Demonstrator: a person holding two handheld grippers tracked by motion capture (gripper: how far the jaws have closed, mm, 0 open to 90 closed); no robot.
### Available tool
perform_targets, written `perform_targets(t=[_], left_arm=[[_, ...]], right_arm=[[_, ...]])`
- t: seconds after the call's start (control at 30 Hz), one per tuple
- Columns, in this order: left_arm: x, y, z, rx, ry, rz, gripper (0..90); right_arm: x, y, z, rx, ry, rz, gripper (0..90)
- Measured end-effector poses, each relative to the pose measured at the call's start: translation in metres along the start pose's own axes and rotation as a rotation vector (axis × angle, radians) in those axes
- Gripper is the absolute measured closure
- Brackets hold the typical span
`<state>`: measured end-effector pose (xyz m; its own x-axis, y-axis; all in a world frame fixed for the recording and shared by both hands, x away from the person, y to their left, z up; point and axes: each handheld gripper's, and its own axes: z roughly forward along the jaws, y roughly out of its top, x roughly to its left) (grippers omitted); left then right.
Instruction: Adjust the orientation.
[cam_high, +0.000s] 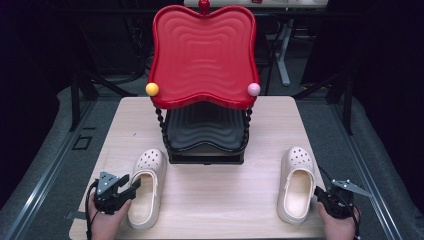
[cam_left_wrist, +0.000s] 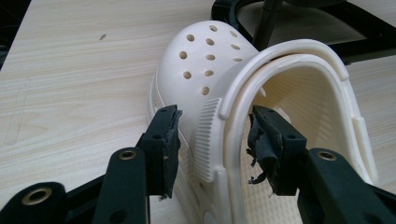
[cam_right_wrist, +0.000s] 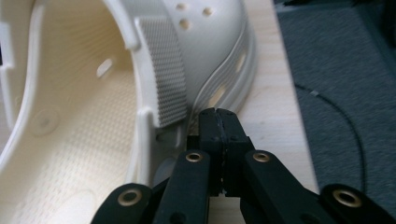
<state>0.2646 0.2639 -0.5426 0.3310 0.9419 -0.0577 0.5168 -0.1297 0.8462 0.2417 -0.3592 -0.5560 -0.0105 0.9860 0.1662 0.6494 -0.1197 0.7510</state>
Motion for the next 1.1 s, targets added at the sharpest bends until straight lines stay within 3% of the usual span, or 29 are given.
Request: perform_targets(t=[0.07,0.17,0.33,0.57,0.67,0.73,0.83,1.03,1.1], left_arm=[[0.001,0.000,-0.001,0.001,0.000,-0.001,52.6],[0.001,0.000,-0.001,0.003,0.001,-0.003,52.6],[-0.001,0.000,0.001,0.005,-0.004,-0.001,52.5],[0.000,0.000,0.001,0.008,0.000,-0.003,52.4],[0.001,-0.001,0.001,0.005,-0.003,-0.007,52.4],[0.001,-0.001,0.000,0.005,-0.005,-0.006,52.2],[0.000,-0.001,0.001,0.000,-0.005,-0.006,52.1],[0.000,-0.001,0.001,0.003,-0.007,-0.006,52.0],[0.000,-0.001,0.001,0.005,-0.007,-0.007,52.0]], right_arm=[[0.000,0.003,-0.009,-0.055,-0.015,0.016,90.0],[0.007,0.008,-0.030,-0.195,-0.002,0.008,90.0],[0.018,0.011,-0.041,-0.265,0.048,-0.040,90.0],[0.021,0.011,-0.025,-0.197,0.036,-0.055,90.0],[0.022,0.012,-0.025,-0.202,0.027,-0.055,89.6],[0.024,0.011,-0.027,-0.213,0.019,-0.059,81.7],[0.029,0.011,-0.029,-0.222,-0.013,-0.101,74.1],[0.036,0.009,-0.020,-0.166,-0.072,-0.152,68.3],[0.041,0.008,-0.016,-0.145,-0.131,-0.197,70.1]])
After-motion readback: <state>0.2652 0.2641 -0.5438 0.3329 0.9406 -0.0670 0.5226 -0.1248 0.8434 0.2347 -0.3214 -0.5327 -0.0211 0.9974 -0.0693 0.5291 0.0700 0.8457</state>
